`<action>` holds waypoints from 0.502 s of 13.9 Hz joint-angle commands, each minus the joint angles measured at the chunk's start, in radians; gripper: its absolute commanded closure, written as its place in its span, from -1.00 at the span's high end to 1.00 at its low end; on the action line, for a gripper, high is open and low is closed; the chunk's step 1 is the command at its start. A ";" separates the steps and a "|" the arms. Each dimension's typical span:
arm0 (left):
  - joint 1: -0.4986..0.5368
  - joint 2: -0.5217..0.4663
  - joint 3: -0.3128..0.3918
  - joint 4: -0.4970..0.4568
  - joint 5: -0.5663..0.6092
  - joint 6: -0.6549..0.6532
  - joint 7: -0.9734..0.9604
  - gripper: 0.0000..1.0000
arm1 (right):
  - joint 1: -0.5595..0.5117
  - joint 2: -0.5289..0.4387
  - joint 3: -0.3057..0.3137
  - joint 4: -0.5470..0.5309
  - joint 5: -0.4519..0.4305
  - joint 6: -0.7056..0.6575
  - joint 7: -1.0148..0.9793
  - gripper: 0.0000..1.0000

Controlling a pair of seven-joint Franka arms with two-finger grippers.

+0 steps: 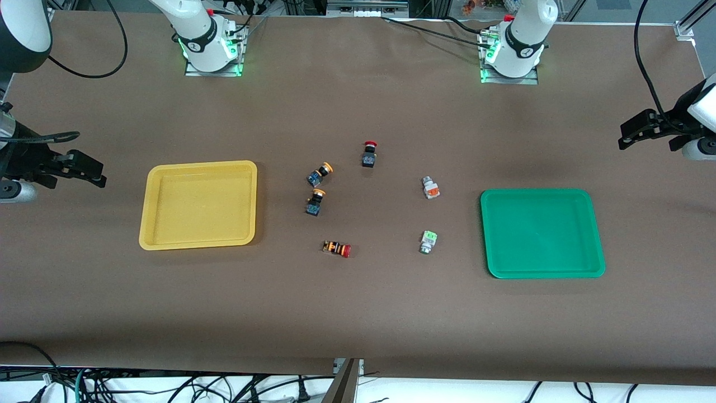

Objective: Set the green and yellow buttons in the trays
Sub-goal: 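Move the right gripper to the blue button while the left gripper reaches buttons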

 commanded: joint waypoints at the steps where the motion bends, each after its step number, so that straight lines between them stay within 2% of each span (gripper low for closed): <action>1: -0.001 0.014 0.003 0.034 -0.010 -0.027 0.009 1.00 | 0.006 0.019 -0.002 0.035 -0.015 -0.012 0.017 0.98; 7: -0.001 0.014 0.003 0.032 -0.021 -0.051 0.009 1.00 | 0.007 0.022 0.000 0.046 -0.049 -0.020 0.012 0.98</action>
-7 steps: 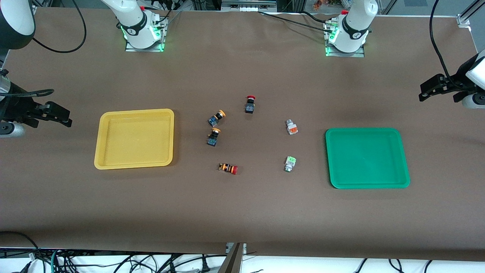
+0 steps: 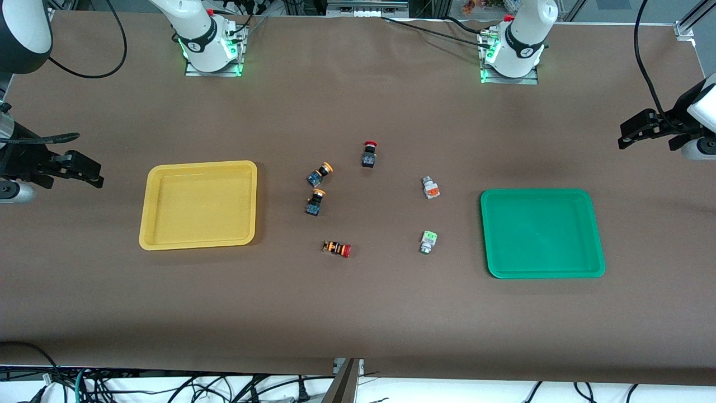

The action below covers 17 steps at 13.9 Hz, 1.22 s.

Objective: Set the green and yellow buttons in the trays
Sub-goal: 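Move the right gripper to the blue button while the left gripper reaches buttons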

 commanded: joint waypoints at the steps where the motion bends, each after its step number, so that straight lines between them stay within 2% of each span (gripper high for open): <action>1: -0.001 0.014 0.004 0.032 -0.022 -0.068 0.010 1.00 | 0.012 0.021 0.002 0.043 -0.019 -0.021 0.017 0.98; 2: -0.001 0.014 0.002 0.031 -0.022 -0.085 0.013 1.00 | 0.036 0.021 0.002 0.037 -0.014 -0.024 0.028 0.98; 4: -0.004 0.026 0.000 0.028 -0.051 -0.146 0.015 1.00 | 0.111 0.020 0.002 0.024 -0.017 -0.049 0.173 0.98; 6: -0.020 0.077 -0.015 0.023 -0.080 -0.211 0.004 1.00 | 0.206 0.026 0.002 0.012 -0.025 -0.041 0.303 0.98; 8: -0.036 0.149 -0.058 0.032 -0.082 -0.207 -0.014 1.00 | 0.274 0.069 0.002 0.009 -0.022 -0.029 0.418 0.98; 11: -0.048 0.235 -0.093 0.026 -0.086 -0.109 -0.056 1.00 | 0.387 0.159 0.002 -0.006 -0.020 0.087 0.638 0.98; 13: -0.054 0.307 -0.105 0.023 -0.138 -0.038 -0.059 1.00 | 0.441 0.192 0.002 -0.057 -0.020 0.175 0.748 0.98; 15: -0.057 0.367 -0.107 0.014 -0.200 0.037 -0.091 1.00 | 0.460 0.210 0.003 -0.130 -0.013 0.284 0.766 0.98; 17: -0.106 0.424 -0.113 0.008 -0.204 0.101 -0.148 1.00 | 0.490 0.245 0.003 -0.196 -0.006 0.425 0.769 0.98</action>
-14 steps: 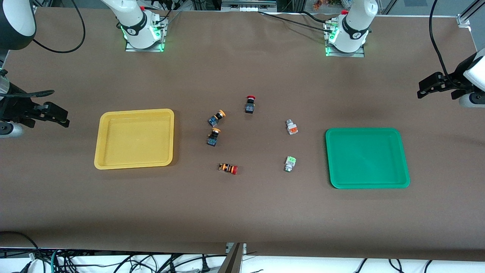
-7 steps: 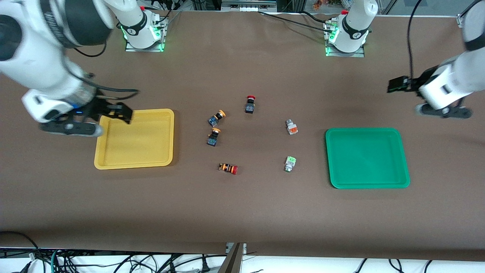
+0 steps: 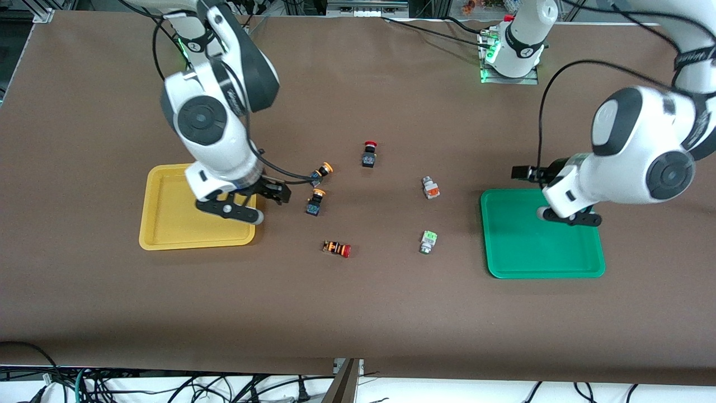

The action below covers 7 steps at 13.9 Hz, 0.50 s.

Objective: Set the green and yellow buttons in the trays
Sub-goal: 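Move the right gripper to the blue button while the left gripper reaches buttons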

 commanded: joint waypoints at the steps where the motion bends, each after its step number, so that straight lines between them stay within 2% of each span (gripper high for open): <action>1: -0.068 0.090 0.000 0.004 -0.021 0.081 -0.092 1.00 | 0.026 0.035 -0.008 -0.079 0.001 0.151 0.042 0.98; 4: -0.132 0.164 -0.003 -0.042 -0.024 0.218 -0.219 1.00 | 0.067 0.106 -0.009 -0.076 0.000 0.243 0.225 0.98; 7: -0.230 0.194 -0.002 -0.058 -0.014 0.284 -0.449 1.00 | 0.070 0.158 -0.009 -0.077 -0.009 0.284 0.249 0.98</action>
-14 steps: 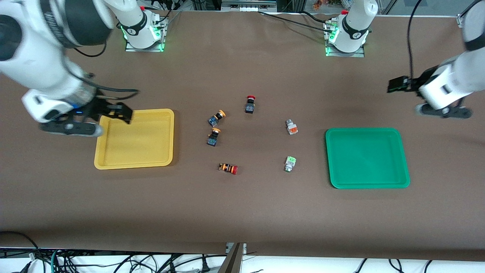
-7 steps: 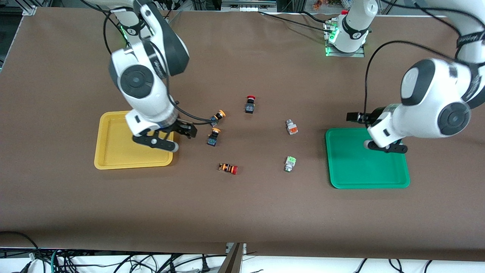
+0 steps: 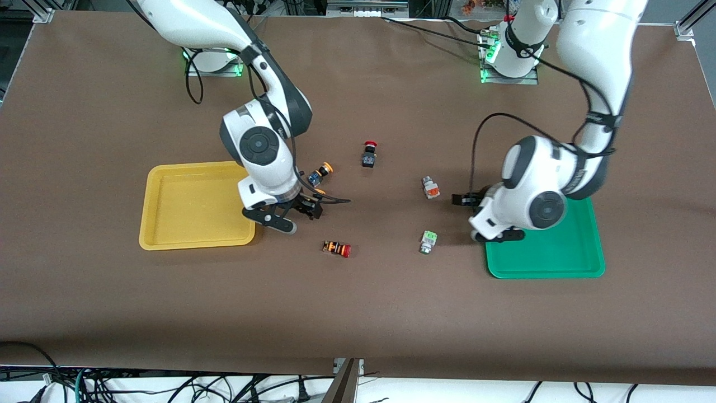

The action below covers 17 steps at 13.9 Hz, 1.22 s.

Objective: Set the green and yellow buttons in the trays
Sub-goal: 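Grasp the blue button and orange button with the right and left grippers, then place the blue and orange buttons into the yellow and green trays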

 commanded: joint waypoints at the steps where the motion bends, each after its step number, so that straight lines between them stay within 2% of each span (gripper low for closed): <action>1: -0.054 -0.006 0.011 -0.049 -0.007 0.080 -0.135 1.00 | 0.021 0.029 -0.009 -0.001 -0.008 0.020 0.030 0.98; 3: -0.067 -0.032 0.007 -0.172 -0.017 0.243 -0.155 1.00 | 0.040 0.066 -0.009 -0.001 -0.002 0.071 0.046 0.98; 5: -0.077 -0.047 -0.034 -0.235 -0.019 0.326 -0.221 1.00 | 0.053 0.118 -0.008 -0.004 -0.001 0.157 0.088 0.98; 8: -0.112 -0.052 -0.044 -0.264 -0.019 0.372 -0.290 1.00 | 0.072 0.143 -0.009 -0.008 -0.005 0.176 0.127 0.95; 11: -0.129 -0.047 -0.044 -0.289 -0.005 0.391 -0.301 1.00 | 0.073 0.143 -0.013 -0.039 -0.014 0.176 0.121 0.77; 12: -0.129 -0.045 -0.044 -0.289 -0.005 0.391 -0.299 0.68 | 0.073 0.143 -0.013 -0.045 -0.014 0.176 0.121 0.65; 13: -0.133 -0.044 -0.044 -0.289 -0.005 0.391 -0.299 0.14 | 0.073 0.143 -0.013 -0.050 -0.016 0.176 0.121 0.54; 14: -0.136 -0.039 -0.044 -0.287 -0.004 0.392 -0.299 -0.06 | 0.075 0.143 -0.013 -0.054 -0.016 0.176 0.122 0.41; 15: -0.136 -0.026 -0.044 -0.287 -0.004 0.414 -0.299 -0.15 | 0.075 0.143 -0.013 -0.062 -0.016 0.176 0.121 0.18; 16: -0.138 -0.021 -0.044 -0.287 -0.004 0.432 -0.299 -0.37 | 0.075 0.143 -0.013 -0.069 -0.016 0.176 0.118 -0.06; 17: -0.136 -0.022 -0.044 -0.287 -0.004 0.431 -0.296 -0.48 | 0.076 0.143 -0.013 -0.074 -0.016 0.176 0.118 -0.17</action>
